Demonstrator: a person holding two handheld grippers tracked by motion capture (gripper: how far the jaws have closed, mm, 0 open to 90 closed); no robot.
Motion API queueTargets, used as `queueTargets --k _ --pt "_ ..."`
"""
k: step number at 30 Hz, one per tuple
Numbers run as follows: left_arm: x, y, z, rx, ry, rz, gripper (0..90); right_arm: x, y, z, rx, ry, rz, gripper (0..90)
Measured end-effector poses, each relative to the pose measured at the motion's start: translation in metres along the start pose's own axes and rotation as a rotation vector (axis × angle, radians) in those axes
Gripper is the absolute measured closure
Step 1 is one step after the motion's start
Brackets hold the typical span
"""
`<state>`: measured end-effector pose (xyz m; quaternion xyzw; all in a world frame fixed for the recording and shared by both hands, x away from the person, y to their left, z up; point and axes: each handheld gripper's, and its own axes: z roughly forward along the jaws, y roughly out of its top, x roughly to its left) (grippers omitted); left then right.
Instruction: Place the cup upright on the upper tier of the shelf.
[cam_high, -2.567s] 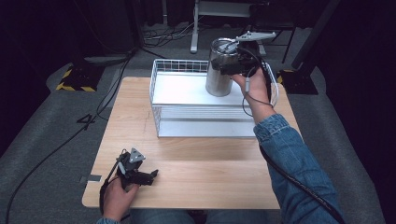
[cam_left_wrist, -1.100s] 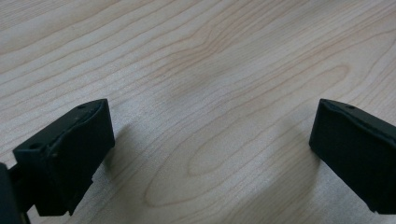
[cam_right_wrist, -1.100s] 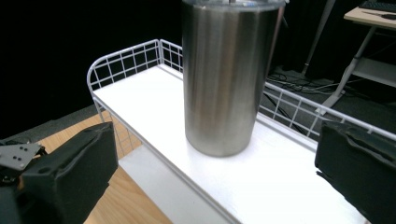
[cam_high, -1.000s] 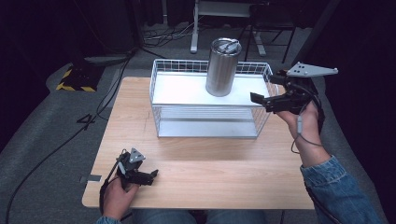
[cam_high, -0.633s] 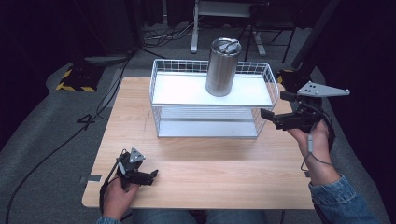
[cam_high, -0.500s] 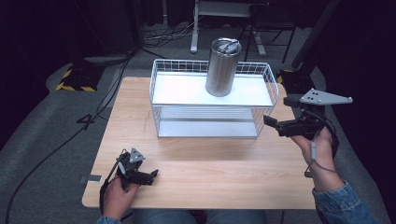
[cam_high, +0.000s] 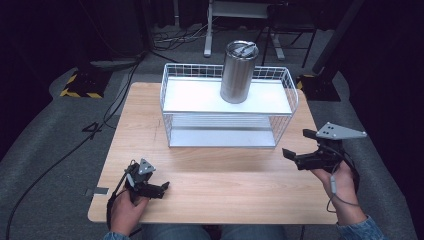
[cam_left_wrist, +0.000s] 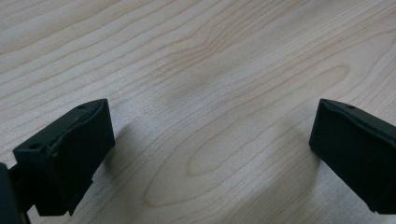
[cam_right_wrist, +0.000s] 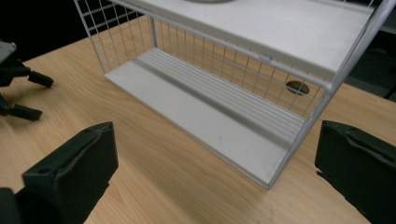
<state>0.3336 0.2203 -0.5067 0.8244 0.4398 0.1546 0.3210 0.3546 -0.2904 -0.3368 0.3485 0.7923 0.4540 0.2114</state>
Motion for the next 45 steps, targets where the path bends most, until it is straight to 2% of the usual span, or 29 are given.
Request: queueTargets --k 6,12,21,34,45 --pt "0.0 0.0 0.0 0.0 0.0 0.001 0.5 -0.001 -0.028 0.009 -0.014 0.003 0.03 0.0" --pt "0.0 0.0 0.0 0.0 0.0 0.001 0.5 0.001 -0.053 0.021 0.026 -0.02 0.019 0.0" --pt "0.0 0.0 0.0 0.0 -0.001 0.0 0.5 0.007 -0.085 0.042 0.079 0.006 0.039 0.0" --pt "0.0 0.0 0.0 0.001 0.0 0.001 0.5 0.014 -0.115 0.063 0.132 0.015 0.057 0.1" --pt "0.0 0.0 0.0 0.0 -0.001 0.0 0.5 0.015 -0.13 0.077 0.19 0.012 0.048 2.0"
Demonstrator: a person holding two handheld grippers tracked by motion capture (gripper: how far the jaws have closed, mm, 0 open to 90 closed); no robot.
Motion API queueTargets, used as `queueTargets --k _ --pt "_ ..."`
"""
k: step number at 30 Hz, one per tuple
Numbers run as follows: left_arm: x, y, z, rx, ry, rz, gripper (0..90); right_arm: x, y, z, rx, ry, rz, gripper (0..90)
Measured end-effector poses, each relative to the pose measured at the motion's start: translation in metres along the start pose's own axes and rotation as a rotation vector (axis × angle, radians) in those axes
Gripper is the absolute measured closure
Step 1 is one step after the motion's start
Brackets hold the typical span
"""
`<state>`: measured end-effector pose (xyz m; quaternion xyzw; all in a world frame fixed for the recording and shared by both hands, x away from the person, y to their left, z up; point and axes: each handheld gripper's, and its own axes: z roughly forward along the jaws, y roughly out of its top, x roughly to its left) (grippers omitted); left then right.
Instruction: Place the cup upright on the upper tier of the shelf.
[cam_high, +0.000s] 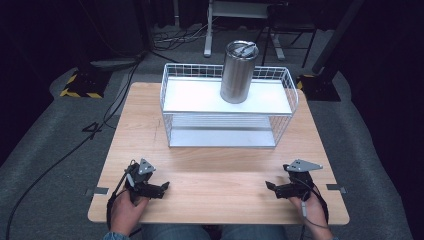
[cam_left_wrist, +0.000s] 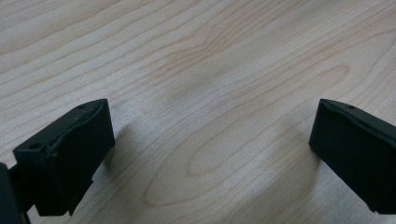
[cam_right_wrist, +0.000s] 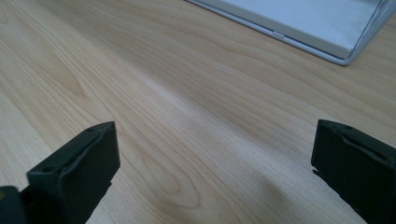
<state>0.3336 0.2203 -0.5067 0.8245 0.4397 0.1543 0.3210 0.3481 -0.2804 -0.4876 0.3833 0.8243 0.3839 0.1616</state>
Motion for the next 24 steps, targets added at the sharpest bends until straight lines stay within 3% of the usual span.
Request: queueTargets --k 5,8,11,24 --pt "0.0 0.0 0.0 0.0 0.0 0.0 0.5 -0.001 -0.004 0.004 0.017 -0.01 0.016 7.8" --pt "0.0 0.0 0.0 -0.001 0.001 0.0 0.5 -0.002 -0.006 0.007 0.036 -0.012 0.007 16.4" --pt "0.0 0.0 0.0 0.0 0.0 0.0 0.5 -0.002 -0.009 0.01 0.063 -0.034 -0.004 15.8" --pt "0.0 0.0 0.0 -0.001 0.001 0.0 0.5 -0.002 -0.013 0.012 0.035 -0.046 -0.006 13.8"
